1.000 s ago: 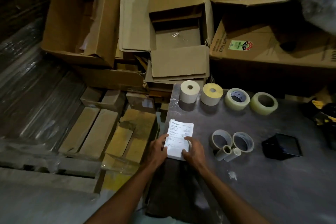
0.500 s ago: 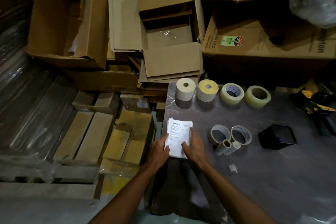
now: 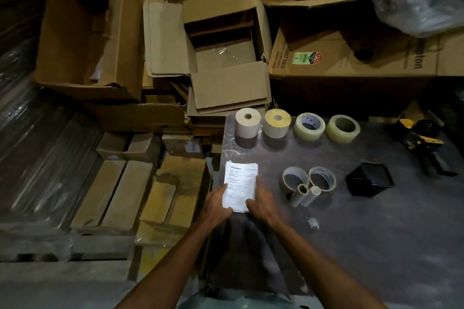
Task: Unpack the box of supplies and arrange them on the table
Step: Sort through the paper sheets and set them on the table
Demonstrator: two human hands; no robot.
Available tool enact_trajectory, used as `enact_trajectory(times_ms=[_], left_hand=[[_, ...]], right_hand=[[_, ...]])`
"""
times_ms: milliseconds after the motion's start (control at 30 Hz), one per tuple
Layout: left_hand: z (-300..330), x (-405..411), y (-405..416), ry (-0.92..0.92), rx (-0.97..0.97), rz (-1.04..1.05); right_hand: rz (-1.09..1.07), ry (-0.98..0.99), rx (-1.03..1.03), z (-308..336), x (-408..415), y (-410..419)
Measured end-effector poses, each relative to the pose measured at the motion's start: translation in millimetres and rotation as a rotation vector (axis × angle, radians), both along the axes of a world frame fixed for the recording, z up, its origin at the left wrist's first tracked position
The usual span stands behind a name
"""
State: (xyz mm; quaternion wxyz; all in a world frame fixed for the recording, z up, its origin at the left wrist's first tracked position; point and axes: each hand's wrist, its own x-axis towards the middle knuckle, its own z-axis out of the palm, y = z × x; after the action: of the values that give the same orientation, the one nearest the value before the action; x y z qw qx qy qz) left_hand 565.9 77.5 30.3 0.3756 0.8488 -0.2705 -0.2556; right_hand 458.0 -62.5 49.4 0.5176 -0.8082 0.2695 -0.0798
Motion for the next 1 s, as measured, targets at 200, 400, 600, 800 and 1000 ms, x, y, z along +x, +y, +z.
enact_trajectory(times_ms=[200,400,600,800,1000], left_hand=[[-2,-4,3,0.063,0.01,0.016],[1,-3,2,-0.017,0.106,0.004],[1,-2,2,-0.08,0.147,-0.032],[10,-12,7,-0.061,0.096,-0.034],[0,-44,20,-0.243,0.088,0.018]], right_hand=[[0.059,0.217,-0.07,-7,-1,-3],[-0.014,0.082,-0.076,1,-7,1],[0.016,0.087,-0.114,5,-9,1],[0.015,0.071,-0.154,0,-16,7],[-0.001,0.176,-0.137,-4,-47,8]])
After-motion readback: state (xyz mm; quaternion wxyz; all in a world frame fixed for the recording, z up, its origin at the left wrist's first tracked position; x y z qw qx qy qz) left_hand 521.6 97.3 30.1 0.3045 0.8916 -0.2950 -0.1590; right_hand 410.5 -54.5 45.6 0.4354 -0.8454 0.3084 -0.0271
